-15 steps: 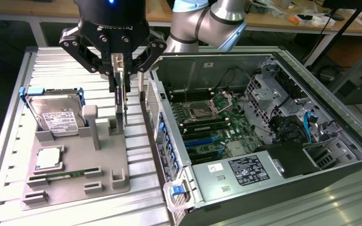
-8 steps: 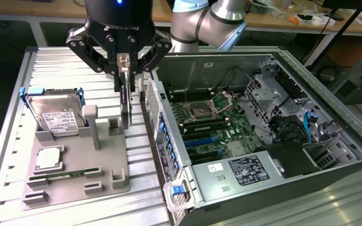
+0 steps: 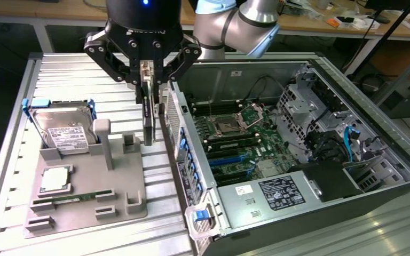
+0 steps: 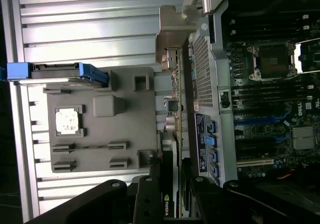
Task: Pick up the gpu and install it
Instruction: 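Pick up the gpu and move the gpu toward the slot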
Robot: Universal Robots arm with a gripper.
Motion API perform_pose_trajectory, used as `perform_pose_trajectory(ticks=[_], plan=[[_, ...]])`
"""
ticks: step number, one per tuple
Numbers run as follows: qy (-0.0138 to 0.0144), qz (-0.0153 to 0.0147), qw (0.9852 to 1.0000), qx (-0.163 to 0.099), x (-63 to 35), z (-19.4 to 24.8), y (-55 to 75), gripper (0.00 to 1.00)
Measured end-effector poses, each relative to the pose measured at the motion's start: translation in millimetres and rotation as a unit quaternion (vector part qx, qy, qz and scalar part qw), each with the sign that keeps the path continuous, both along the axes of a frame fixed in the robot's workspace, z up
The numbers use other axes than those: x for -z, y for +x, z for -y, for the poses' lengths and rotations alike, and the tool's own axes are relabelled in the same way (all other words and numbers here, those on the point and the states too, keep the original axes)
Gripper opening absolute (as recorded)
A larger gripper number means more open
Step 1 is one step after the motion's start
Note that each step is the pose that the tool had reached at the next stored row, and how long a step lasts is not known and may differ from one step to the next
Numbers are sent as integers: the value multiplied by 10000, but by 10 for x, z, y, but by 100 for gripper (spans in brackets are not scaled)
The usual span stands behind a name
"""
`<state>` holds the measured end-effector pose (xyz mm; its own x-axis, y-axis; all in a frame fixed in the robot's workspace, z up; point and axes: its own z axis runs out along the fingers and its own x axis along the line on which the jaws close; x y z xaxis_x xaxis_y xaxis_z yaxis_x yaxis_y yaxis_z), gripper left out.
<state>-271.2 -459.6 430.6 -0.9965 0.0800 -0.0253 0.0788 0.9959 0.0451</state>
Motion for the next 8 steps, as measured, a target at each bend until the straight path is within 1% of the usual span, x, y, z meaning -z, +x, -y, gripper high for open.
perform_pose_trajectory(ticks=[8], plan=[[0, 0, 10000, 0, 1, 0, 76, 27]])
